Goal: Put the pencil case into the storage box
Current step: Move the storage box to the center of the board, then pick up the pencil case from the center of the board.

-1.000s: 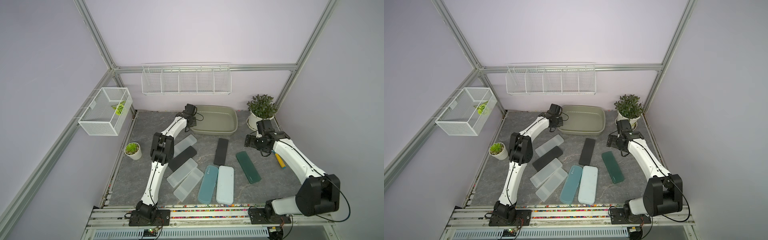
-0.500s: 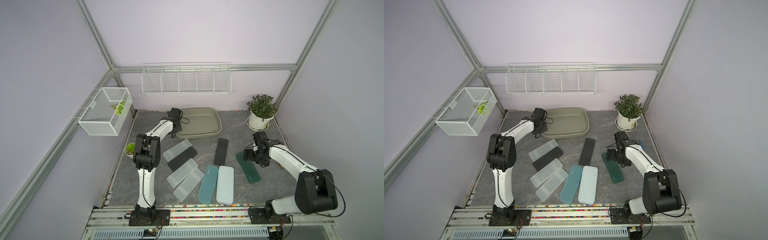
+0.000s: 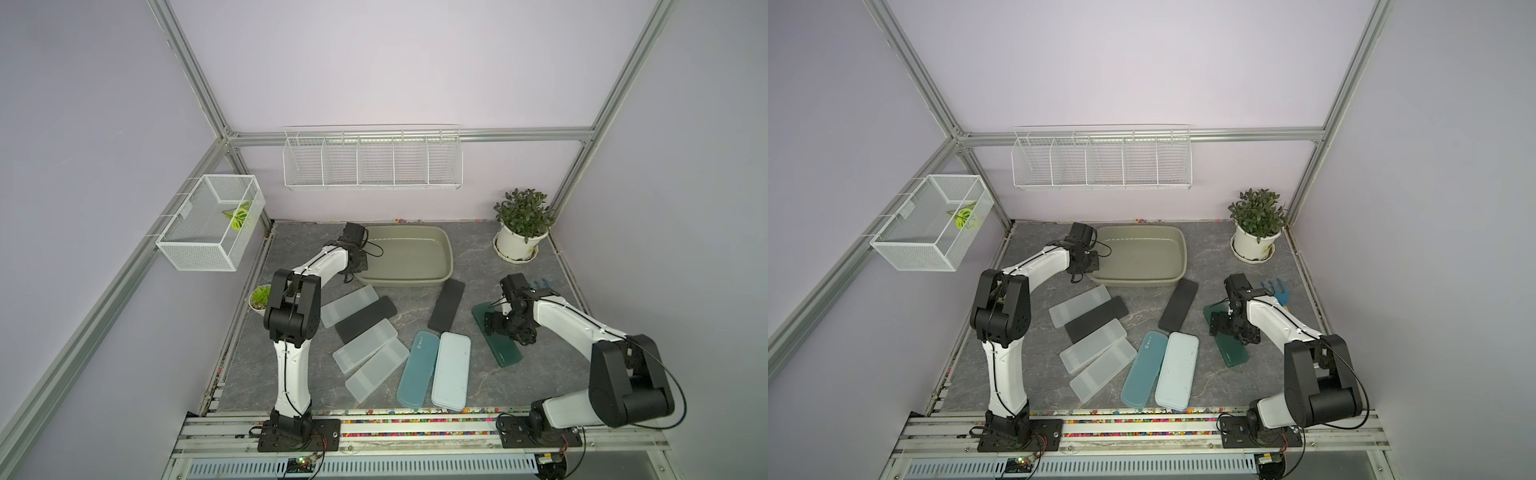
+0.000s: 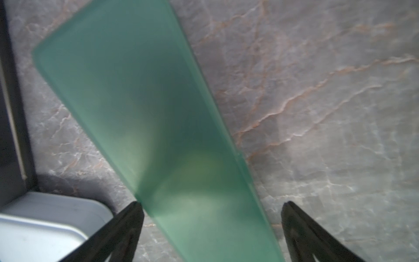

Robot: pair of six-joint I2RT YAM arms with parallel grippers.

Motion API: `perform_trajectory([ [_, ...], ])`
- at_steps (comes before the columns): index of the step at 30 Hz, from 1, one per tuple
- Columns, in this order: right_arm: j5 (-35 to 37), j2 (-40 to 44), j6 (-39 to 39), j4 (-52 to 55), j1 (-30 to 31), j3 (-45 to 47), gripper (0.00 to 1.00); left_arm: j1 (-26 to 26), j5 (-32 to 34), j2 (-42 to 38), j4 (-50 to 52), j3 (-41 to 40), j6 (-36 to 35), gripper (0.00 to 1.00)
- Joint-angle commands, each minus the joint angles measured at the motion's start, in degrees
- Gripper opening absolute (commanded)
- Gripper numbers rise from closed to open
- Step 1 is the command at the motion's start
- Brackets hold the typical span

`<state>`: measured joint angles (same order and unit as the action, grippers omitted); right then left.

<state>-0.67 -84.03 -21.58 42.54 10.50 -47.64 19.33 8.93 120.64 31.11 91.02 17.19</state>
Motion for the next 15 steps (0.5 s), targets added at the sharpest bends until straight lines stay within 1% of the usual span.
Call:
perform_trajectory([
  [1, 1.08, -2.91, 0.64, -0.46, 0.92, 0.27, 0.99, 1.23, -1.22, -1.07, 6.41, -2.23, -4.24, 0.00],
  [2, 1.19, -3.66, 0.48, -0.67, 0.92, 0.10, 0.99, 1.26, -1.06, -1.57, 6.39, -2.46, -4.19, 0.01],
  [4, 1.28, -4.81, 0.28, -1.05, 1.01, 0.02, 0.99, 1.27, -0.56, -2.37, 6.67, -2.66, -4.14, 0.12],
  [6, 1.79, -5.58, -0.02, -0.94, 1.01, -0.34, 0.98, 1.31, -0.10, -3.07, 7.05, -2.45, -4.36, 0.21],
  [9, 2.59, -5.81, -0.47, -0.71, 1.02, -0.99, 0.93, 1.26, 1.20, -4.70, 7.76, -1.75, -4.36, 0.36],
  [11, 2.85, -5.62, -0.72, -0.33, 1.05, -1.36, 0.86, 1.28, 2.25, -6.18, 8.06, -1.14, -4.36, 0.45],
  [13, 2.95, -4.98, -0.73, 0.07, 1.01, -1.90, 0.76, 1.25, 3.14, -7.61, 8.41, -0.40, -4.44, 0.52],
  [15, 3.11, -3.72, -0.65, 0.88, 1.00, -2.90, 0.67, 1.23, 4.25, -8.89, 8.91, 0.49, -4.54, 0.56],
])
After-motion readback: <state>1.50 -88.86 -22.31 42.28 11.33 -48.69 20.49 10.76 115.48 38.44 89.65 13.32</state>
